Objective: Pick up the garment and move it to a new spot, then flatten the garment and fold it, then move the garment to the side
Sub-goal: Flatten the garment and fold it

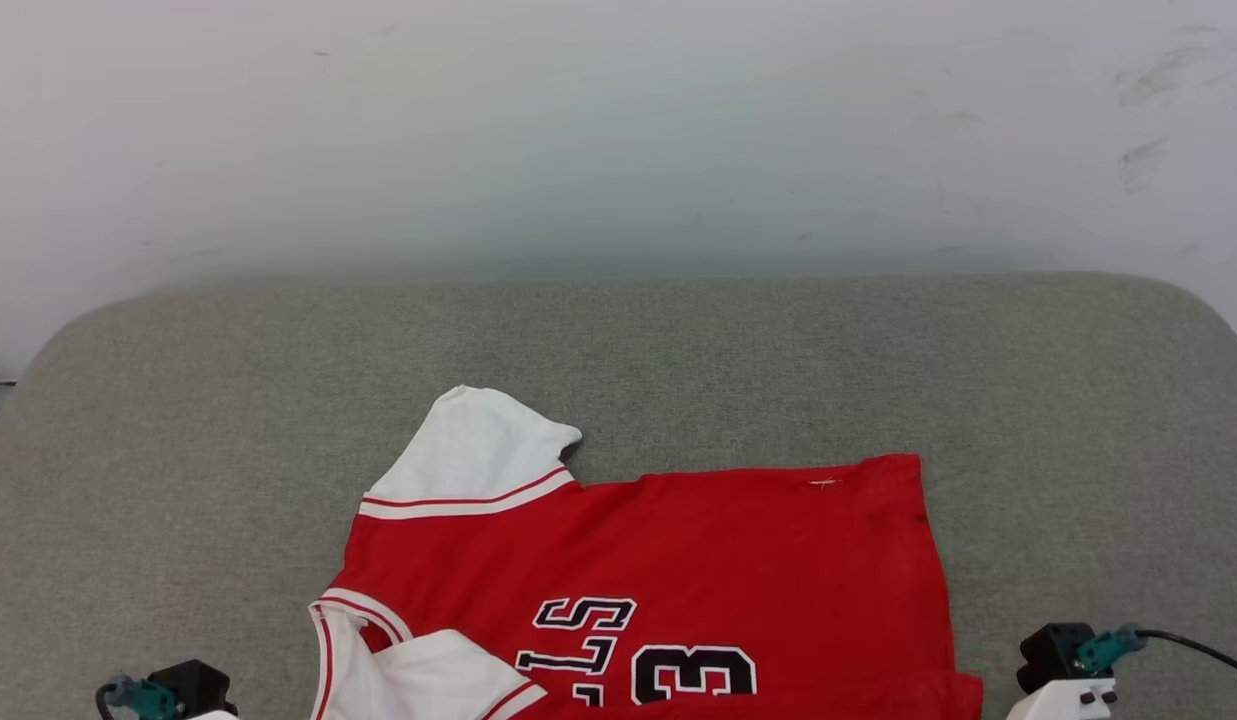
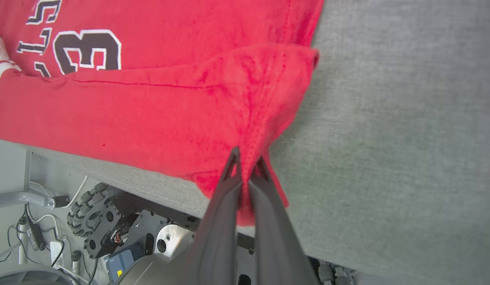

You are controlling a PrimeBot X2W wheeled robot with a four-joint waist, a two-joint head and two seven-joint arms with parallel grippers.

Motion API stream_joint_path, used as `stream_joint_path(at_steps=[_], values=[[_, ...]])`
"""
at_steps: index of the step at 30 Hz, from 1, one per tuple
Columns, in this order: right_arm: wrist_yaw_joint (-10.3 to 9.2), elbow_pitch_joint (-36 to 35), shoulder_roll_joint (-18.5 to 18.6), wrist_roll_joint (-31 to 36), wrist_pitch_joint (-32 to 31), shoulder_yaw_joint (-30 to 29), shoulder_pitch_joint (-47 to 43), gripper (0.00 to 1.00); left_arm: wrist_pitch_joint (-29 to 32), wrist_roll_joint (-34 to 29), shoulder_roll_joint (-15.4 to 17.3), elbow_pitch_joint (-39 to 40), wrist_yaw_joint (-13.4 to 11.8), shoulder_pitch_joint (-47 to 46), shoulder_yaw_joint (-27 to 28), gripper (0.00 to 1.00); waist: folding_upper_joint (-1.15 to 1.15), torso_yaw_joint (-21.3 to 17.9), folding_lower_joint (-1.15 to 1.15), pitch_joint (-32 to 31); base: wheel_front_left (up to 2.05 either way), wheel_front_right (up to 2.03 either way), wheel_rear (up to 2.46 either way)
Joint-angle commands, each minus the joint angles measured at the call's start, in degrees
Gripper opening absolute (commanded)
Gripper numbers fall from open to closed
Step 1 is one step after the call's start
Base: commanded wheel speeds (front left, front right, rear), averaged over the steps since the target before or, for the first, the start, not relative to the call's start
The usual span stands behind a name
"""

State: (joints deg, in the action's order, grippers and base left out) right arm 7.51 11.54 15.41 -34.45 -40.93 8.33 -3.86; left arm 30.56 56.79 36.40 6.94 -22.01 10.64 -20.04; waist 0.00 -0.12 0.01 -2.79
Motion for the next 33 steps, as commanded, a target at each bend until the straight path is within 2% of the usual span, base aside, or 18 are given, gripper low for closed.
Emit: stream_joint_path(at_steps=[1,5,6,7,8,9,13,24,30,33], values=[[-0.04,0.2,-0.54,0.35,0.04,-0.26,-0.96,0.0,-0.34,0.46,-0.6,-0.9,0.5,0.28,-0.04,0.0,0.0,0.15,-0.01,0.15,0.0,0.0,0.0],[-0.04,0.86,-2.5,0.28,1.16,-1.23,-2.46,0.0,-1.34,0.77,-2.69,-4.97,2.74,-1.55,-1.11,0.0,0.0,0.15,-0.01,0.56,0.0,0.0,0.0],[-0.04,0.85,-3.14,-0.1,1.58,-1.43,-2.61,0.25,-1.99,0.69,-3.3,-5.96,3.32,-2.2,-1.13,0.0,0.0,0.11,-0.01,0.64,0.0,0.0,0.0],[-0.04,0.85,-3.32,0.14,2.03,-1.6,-2.74,0.8,-2.39,0.76,-3.92,-6.91,3.79,-2.67,-1.28,0.09,0.0,0.09,-0.01,0.7,0.0,0.0,0.0],[-0.04,0.68,-3.44,0.42,2.78,-1.77,-2.85,1.0,-2.71,0.61,-4.21,-8.03,4.05,-3.08,-1.47,0.28,0.0,0.05,-0.01,0.73,0.0,0.0,0.0],[-0.04,0.36,-3.86,0.31,3.69,-1.89,-2.97,1.0,-3.14,0.29,-4.45,-8.85,4.29,-3.53,-1.56,1.0,0.0,-0.02,-0.01,0.75,0.0,0.0,0.0],[-0.04,-1.75,-4.28,1.33,9.05,-2.55,-2.6,1.0,-5.33,-0.15,-5.51,-10.33,5.72,-5.56,-1.26,1.0,0.0,-0.19,-0.01,0.68,0.0,0.0,0.0],[-0.05,-10.01,-6.74,11.36,28.53,-7.83,0.57,1.0,-12.74,-6.28,-3.9,-8.21,7.0,-12.09,-0.28,1.0,0.0,-0.43,-0.01,0.31,0.0,0.0,0.0],[-0.04,-14.18,-8.42,15.86,33.26,-10.17,1.81,1.0,-16.73,-9.27,-4.75,-8.29,7.35,-16.36,-0.23,1.0,0.0,-1.62,-0.01,1.2,0.0,0.0,0.0],[-0.05,-16.48,-9.26,18.33,34.7,-10.9,2.77,1.0,-18.51,-10.22,-5.88,-9.33,8.45,-18.89,-0.74,1.0,0.0,-2.64,-0.01,2.36,0.0,0.0,0.0]])
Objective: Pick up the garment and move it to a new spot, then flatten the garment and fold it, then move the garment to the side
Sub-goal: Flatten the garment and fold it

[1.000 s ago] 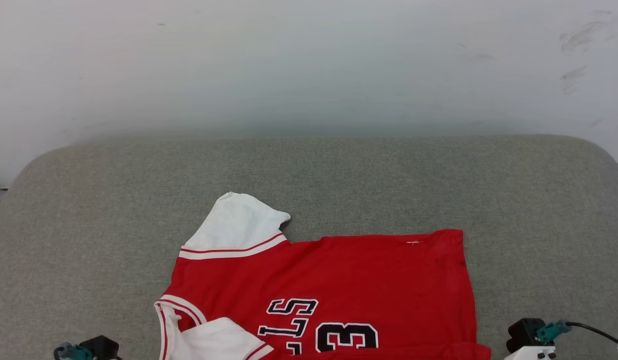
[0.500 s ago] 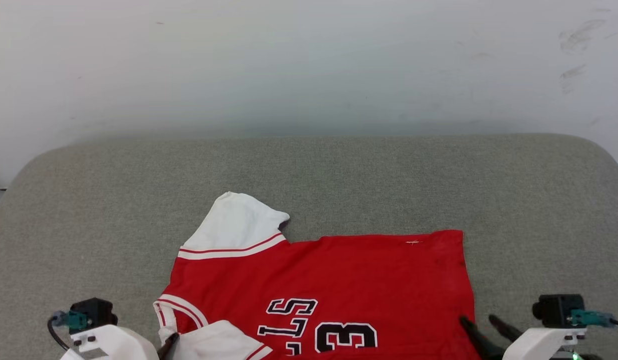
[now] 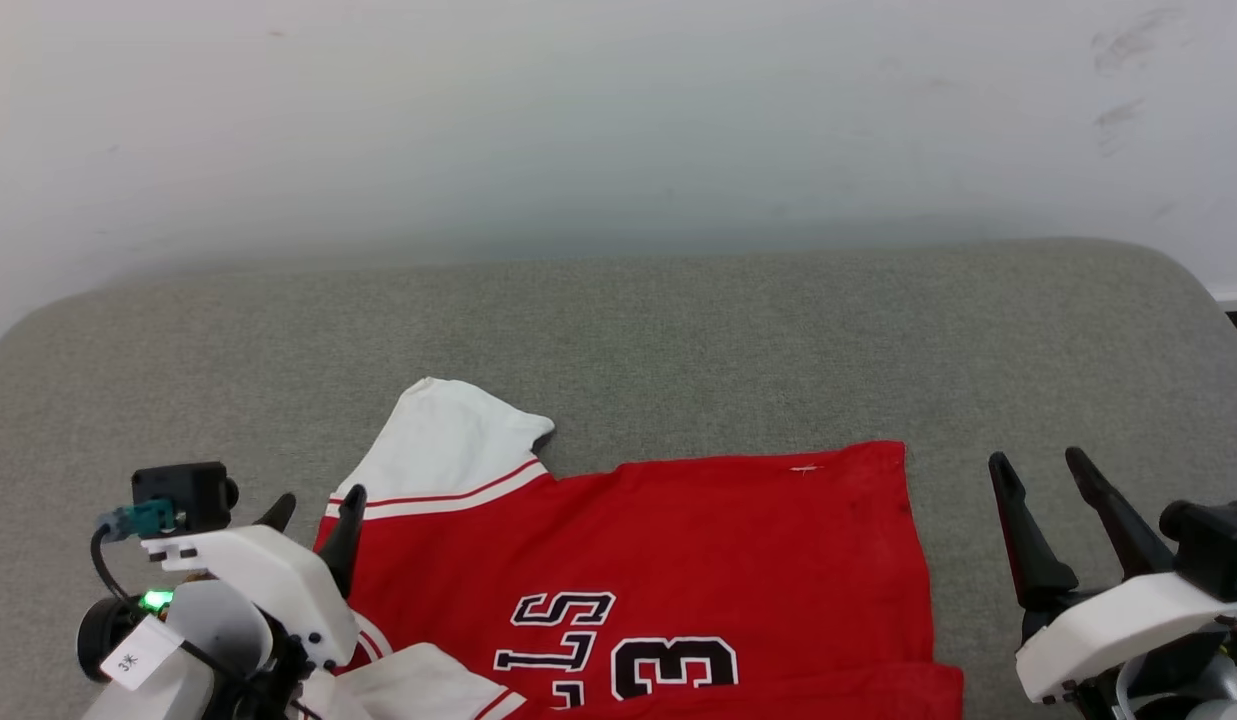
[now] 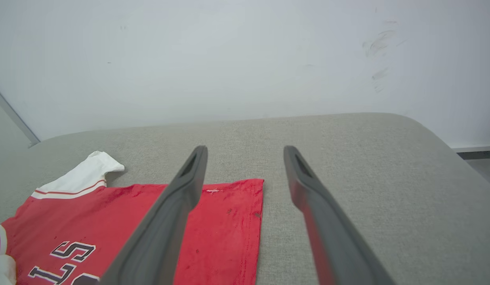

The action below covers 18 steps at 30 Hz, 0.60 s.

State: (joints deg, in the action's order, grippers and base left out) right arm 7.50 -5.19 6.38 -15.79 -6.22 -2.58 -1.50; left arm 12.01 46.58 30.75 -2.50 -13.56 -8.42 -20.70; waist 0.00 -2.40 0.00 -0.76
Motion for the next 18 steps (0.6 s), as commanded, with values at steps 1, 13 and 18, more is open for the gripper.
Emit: stream_joint_path(at_steps=[1,13,18], values=[[-0.03,-0.47,-0.42,0.07,0.2,0.18,0.85,1.0,-0.49,-0.45,-0.4,-0.29,0.37,-0.92,-0.24,1.0,0.0,-0.72,0.0,0.89,0.0,0.0,0.0],[-0.03,-4.56,-1.46,3.07,1.81,0.49,8.14,1.0,0.12,-3.12,-1.27,-12.07,4.35,-18.97,-1.16,1.0,0.0,-5.35,0.0,13.32,0.0,0.0,0.0],[-0.03,-3.92,-1.98,2.41,2.37,1.31,10.43,1.0,8.27,-0.55,-0.49,-19.65,7.62,-26.66,-2.11,1.0,0.0,-7.45,0.0,17.37,0.0,0.0,0.0]])
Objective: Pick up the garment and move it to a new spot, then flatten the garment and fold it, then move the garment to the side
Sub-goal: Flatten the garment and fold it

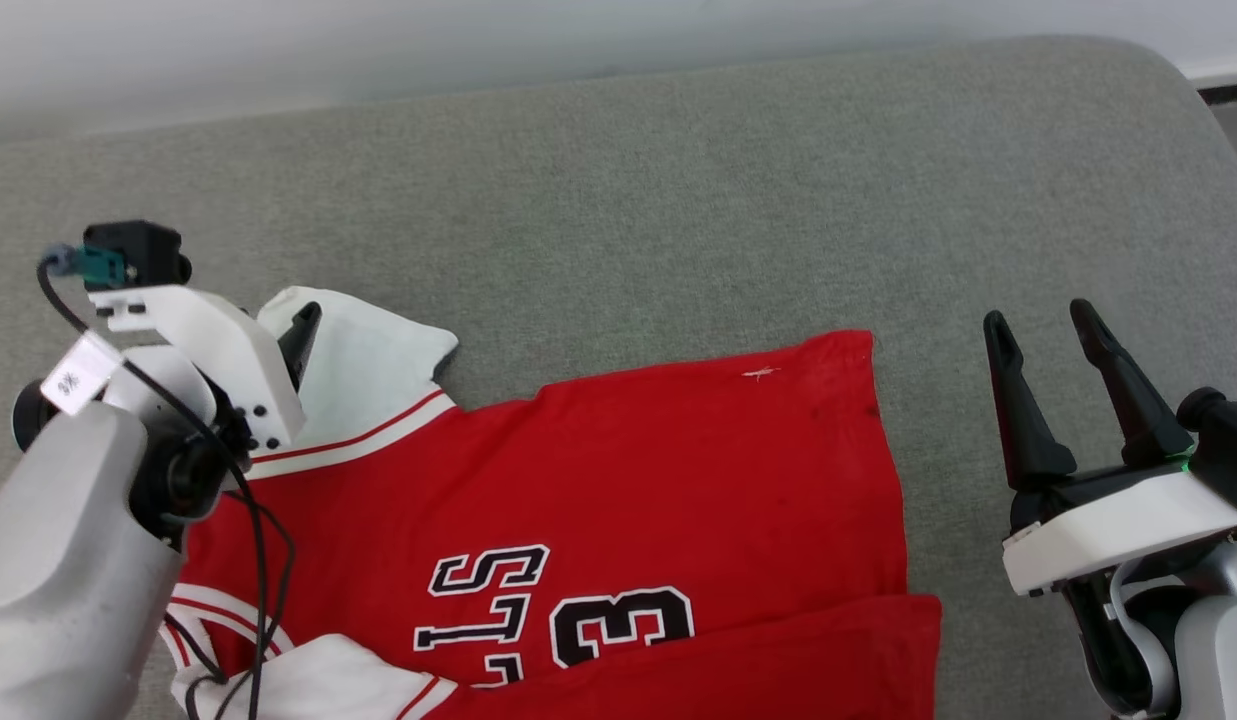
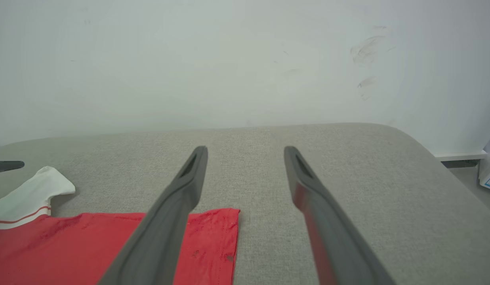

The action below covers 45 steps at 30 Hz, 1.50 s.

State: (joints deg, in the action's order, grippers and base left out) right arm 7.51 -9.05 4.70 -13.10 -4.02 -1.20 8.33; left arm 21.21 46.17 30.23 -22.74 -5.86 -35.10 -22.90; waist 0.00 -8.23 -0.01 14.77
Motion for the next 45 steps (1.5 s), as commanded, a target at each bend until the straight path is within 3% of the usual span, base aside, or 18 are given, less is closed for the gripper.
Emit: stream_joint_path(at_steps=[1,7,13,16,17,18,19,26,36,45], values=[[-0.05,0.23,-0.41,-0.48,0.21,0.09,0.96,1.0,1.2,0.57,0.3,-0.7,0.48,-1.41,-0.03,1.0,0.0,-2.09,0.01,2.67,0.0,0.0,0.0],[-0.04,1.91,-1.07,-1.54,1.69,0.75,2.48,1.0,14.21,1.67,2.99,-6.21,1.58,-8.8,-2.08,1.0,0.0,-4.32,0.01,6.93,0.0,0.0,0.0],[-0.04,4.38,-1.48,-2.94,3.42,1.75,3.55,1.0,27.67,-0.04,6.22,-9.12,-0.46,-12.4,-6.11,1.0,0.0,-6.03,0.01,9.21,0.0,0.0,0.0],[-0.04,5.52,-1.63,-3.63,4.0,1.58,3.74,1.0,34.17,1.39,5.55,-9.6,-1.51,-11.4,-7.44,1.0,0.0,-6.34,0.01,9.34,0.0,0.0,0.0],[-0.04,5.88,-1.67,-3.82,4.15,1.53,3.9,1.0,35.66,1.77,5.31,-9.47,-1.73,-10.94,-7.78,0.49,0.0,-6.38,0.01,9.35,0.0,0.0,0.0],[-0.04,6.23,-1.69,-4.08,4.15,1.52,4.12,1.0,36.39,2.16,5.14,-9.12,-1.96,-10.64,-7.9,0.07,0.0,-6.42,0.01,9.32,0.0,0.0,0.0],[-0.04,6.5,-1.71,-4.33,4.08,1.57,4.4,1.0,36.59,2.4,5.06,-8.78,-2.22,-10.35,-7.79,0.0,0.0,-6.44,0.01,9.25,0.0,0.0,0.0],[-0.04,10.24,1.1,-9.91,-0.31,2.92,6.72,1.0,32.81,1.66,5.05,-6.66,-2.31,-11.26,-7.0,0.0,0.0,-5.28,0.01,7.83,0.0,0.0,0.0],[-0.04,19.06,10.29,-22.0,-25.98,7.25,13.73,1.0,26.66,-0.15,2.37,-2.09,-1.49,-15.37,-7.13,0.0,0.0,-0.19,0.01,5.57,0.0,0.0,0.0],[-0.04,23.65,14.16,-21.72,-36.48,11.24,22.54,1.0,23.88,-1.2,0.48,3.46,-0.81,-16.94,-8.01,0.0,0.0,4.78,0.01,8.0,0.0,0.0,0.0]])
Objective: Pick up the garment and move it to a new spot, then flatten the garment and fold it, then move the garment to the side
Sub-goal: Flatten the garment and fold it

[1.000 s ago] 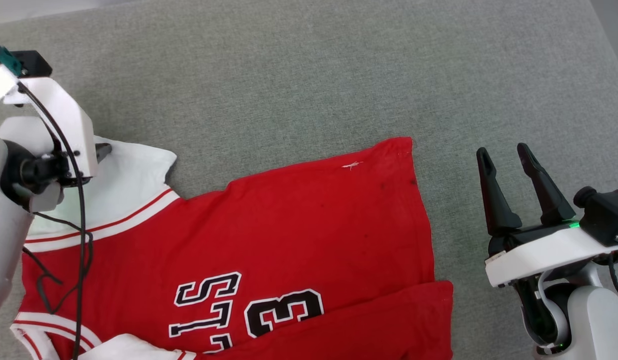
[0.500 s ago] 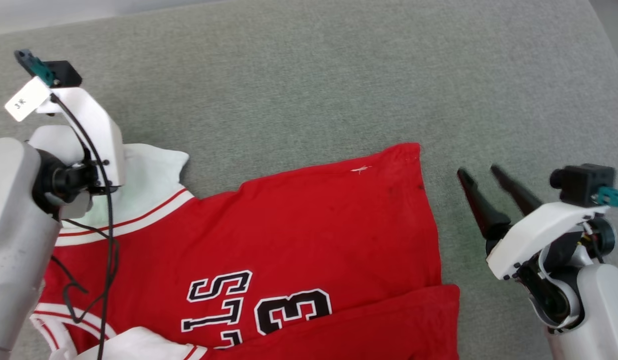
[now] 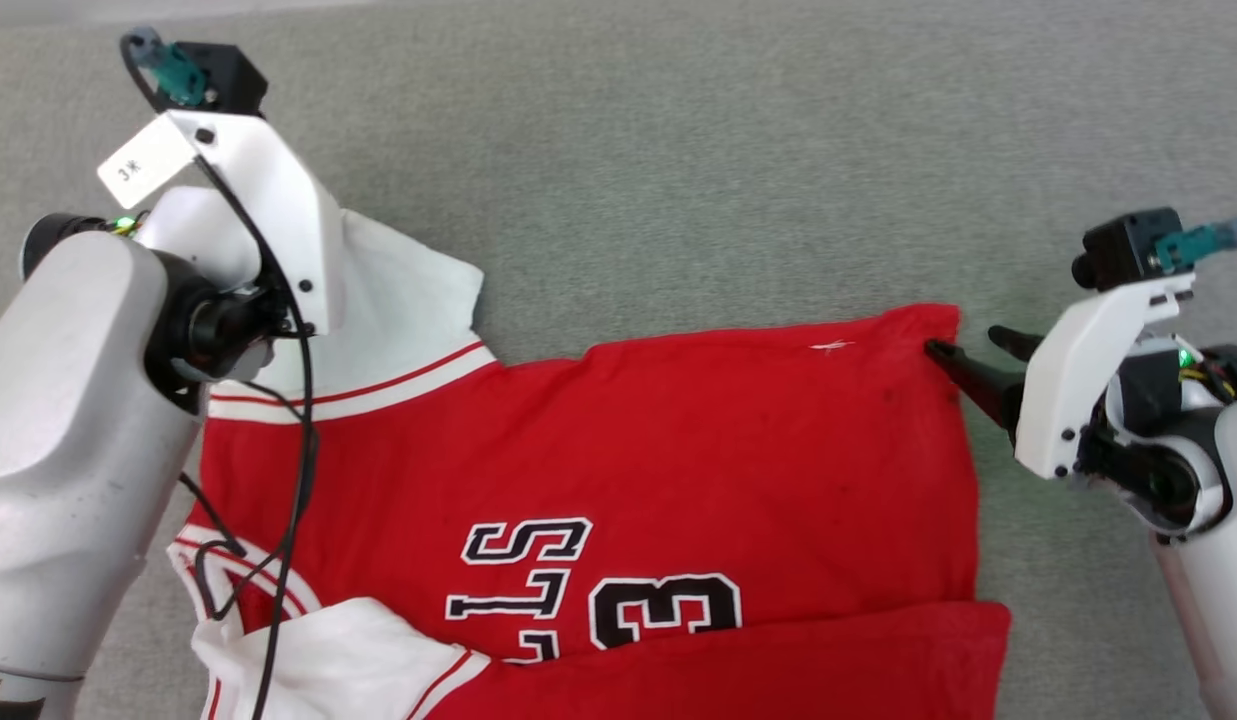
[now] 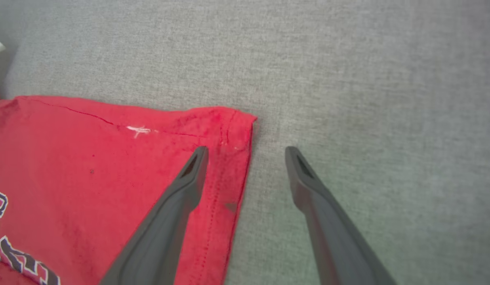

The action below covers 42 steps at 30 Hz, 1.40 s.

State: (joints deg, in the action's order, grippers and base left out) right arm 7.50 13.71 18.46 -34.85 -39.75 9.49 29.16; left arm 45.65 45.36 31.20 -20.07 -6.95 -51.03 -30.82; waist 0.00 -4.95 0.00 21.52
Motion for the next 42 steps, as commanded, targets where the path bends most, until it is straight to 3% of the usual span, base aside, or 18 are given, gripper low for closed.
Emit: stream_joint_path(at_steps=[1,13,14,15,16,28,36,42], values=[[-0.03,1.62,0.82,0.24,-1.11,0.94,2.77,1.0,-0.89,-0.49,-0.61,1.34,0.38,-1.13,-0.25,0.0,0.0,1.98,0.0,1.62,0.0,0.0,0.0],[-0.03,12.02,1.24,-1.18,-6.81,8.53,5.67,1.0,-4.73,-0.48,-1.45,4.47,1.2,0.55,-0.1,0.0,0.0,4.69,0.0,3.65,0.0,0.0,0.0],[-0.01,12.92,1.19,-1.36,-7.91,9.35,5.22,0.55,-5.13,-0.39,-1.45,4.54,1.16,0.77,0.0,0.0,0.0,4.8,0.0,3.56,0.0,0.0,0.0],[-0.01,13.47,1.25,-1.54,-8.33,9.94,4.89,0.33,-5.34,-0.3,-1.42,4.62,1.24,1.04,0.06,0.0,0.0,4.91,0.0,3.46,0.0,0.0,0.0],[0.01,13.63,1.09,-2.17,-8.37,10.24,4.63,0.0,-5.64,-0.17,-1.33,4.63,1.34,1.43,0.08,0.0,0.0,5.0,0.0,3.32,0.0,0.0,0.0],[-0.03,7.51,4.69,-2.84,0.59,5.21,3.97,0.0,-11.33,1.59,1.16,6.74,0.57,9.63,2.51,0.0,0.0,5.21,0.0,-4.03,0.0,0.0,0.0],[-0.03,1.54,2.74,-1.2,1.92,0.72,-8.26,0.0,-16.81,7.83,3.01,11.21,-1.79,24.22,8.23,0.0,0.0,4.71,0.0,-10.76,0.0,0.0,0.0],[-0.03,0.11,-0.75,-0.98,2.96,-3.5,-17.08,0.0,-21.0,9.98,3.49,15.85,-4.54,36.29,10.58,0.0,0.0,4.59,0.0,-13.95,0.0,0.0,0.0]])
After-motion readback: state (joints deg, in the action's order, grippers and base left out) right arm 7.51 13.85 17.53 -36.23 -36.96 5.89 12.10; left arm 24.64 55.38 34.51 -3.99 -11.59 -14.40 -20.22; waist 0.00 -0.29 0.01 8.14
